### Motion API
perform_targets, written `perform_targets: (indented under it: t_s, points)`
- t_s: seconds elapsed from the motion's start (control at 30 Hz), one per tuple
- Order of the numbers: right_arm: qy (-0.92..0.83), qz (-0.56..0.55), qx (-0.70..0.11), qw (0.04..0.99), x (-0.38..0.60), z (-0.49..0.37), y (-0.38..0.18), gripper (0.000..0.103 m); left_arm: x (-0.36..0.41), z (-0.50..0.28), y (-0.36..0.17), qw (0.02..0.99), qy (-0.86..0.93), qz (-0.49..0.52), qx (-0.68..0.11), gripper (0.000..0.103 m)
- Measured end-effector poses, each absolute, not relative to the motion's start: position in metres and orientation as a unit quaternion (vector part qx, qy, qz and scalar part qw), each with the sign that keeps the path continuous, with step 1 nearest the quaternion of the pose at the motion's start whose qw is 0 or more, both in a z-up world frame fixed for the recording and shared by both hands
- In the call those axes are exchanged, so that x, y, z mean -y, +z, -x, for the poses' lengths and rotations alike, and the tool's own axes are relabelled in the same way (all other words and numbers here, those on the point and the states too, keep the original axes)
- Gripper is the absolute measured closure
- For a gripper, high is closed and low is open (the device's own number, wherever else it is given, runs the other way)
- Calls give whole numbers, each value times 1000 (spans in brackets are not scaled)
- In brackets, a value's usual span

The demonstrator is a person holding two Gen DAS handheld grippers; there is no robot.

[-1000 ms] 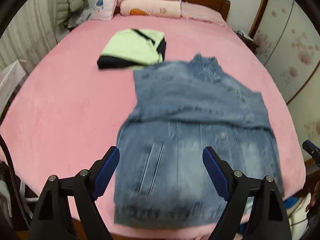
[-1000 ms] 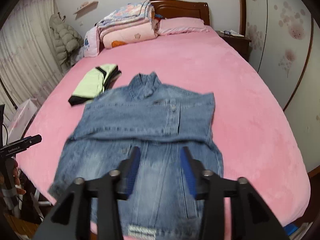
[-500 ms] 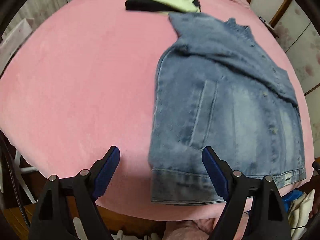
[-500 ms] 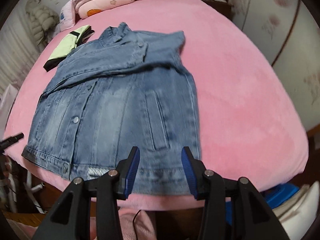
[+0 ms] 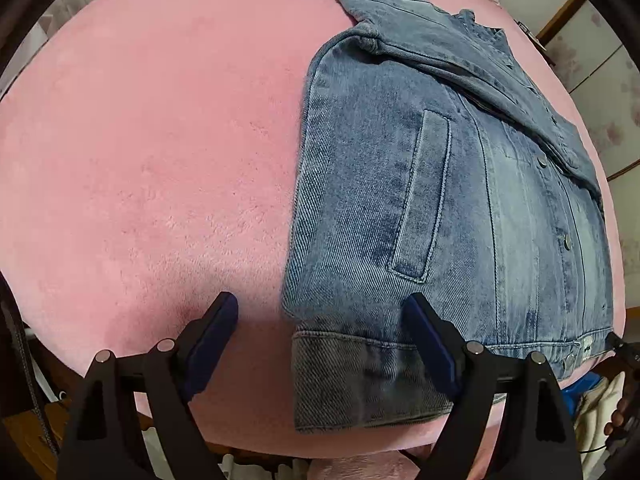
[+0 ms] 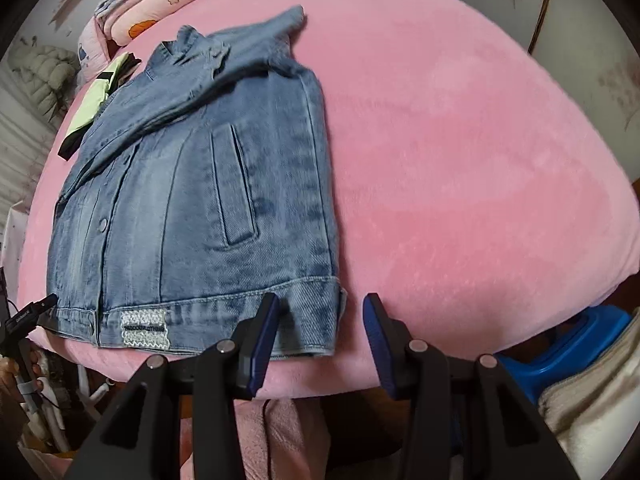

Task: Fold large clothes
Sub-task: 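Grasp the jacket hem with both tools, then lift the hem with both tools and fold it toward the collar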

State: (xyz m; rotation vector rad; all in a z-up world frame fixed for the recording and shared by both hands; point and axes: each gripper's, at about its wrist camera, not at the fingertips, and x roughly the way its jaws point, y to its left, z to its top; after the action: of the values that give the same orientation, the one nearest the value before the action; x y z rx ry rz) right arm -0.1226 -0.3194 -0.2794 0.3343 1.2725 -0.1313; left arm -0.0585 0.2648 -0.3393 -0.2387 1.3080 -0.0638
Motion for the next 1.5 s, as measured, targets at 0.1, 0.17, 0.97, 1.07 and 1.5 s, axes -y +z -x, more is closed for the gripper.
perform_targets:
  t_s: [0.1, 0.17, 0.97, 1.07, 1.5]
  points:
    - [-51, -169, -597, 783, 320, 121, -289, 60, -265, 58, -343, 787, -32, 116, -605, 19]
    - [-43, -178, -599, 780, 319, 120, -294, 60, -267, 58, -343, 785, -36, 119, -606, 19]
    - [-41, -173, -627, 759, 309, 107, -304, 76, -245, 55, -345, 735, -83, 138, -659, 88]
    - [-31, -140, -626, 766, 298, 104, -288, 87, -231, 48, -335, 730, -72, 95, -673, 92]
    - [58, -165, -541, 823, 288, 41, -162, 93, -205, -14, -217, 763, -97, 221, -599, 94]
